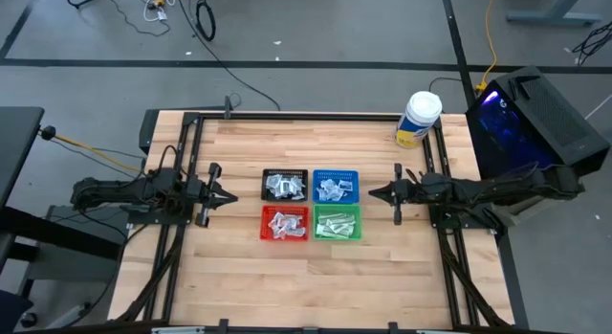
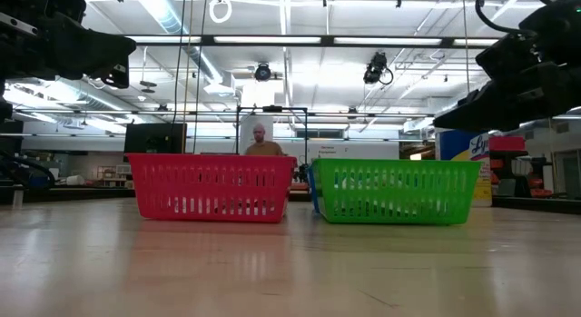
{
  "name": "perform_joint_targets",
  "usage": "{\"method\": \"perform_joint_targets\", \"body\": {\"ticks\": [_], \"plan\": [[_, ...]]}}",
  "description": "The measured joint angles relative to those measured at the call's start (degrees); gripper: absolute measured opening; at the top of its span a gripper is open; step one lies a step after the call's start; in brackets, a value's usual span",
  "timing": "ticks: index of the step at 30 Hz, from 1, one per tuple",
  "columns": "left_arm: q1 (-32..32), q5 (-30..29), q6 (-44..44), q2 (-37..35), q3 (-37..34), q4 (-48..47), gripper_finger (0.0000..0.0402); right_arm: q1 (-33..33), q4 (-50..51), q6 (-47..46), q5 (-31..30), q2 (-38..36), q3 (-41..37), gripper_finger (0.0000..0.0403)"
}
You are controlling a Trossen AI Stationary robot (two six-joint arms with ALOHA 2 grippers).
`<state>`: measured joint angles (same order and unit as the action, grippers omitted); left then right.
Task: Pick & Place First Aid Supplies
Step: Return to Home Position
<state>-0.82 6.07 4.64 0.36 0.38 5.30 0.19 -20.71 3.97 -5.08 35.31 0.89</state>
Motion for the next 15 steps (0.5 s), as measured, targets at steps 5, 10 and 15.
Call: {"method": "perform_joint_targets", "body": {"ticks": [5, 10, 15], "plan": [[0.0, 0.0, 0.0, 0.0, 0.0, 0.0, 0.0025, 0.0, 4.4, 0.0, 0.0, -5.1, 0.0, 0.0000], [0.0, 0.0, 0.0, 0.0, 0.0, 0.0, 0.0025, 0.0, 8.2, 0.0, 0.0, -9.9, 0.0, 0.0000], [0.0, 0.0, 0.0, 0.0, 0.0, 0.0, 0.0025, 0.0, 12.7, -0.1, 0.0, -14.8, 0.0, 0.0000]]}}
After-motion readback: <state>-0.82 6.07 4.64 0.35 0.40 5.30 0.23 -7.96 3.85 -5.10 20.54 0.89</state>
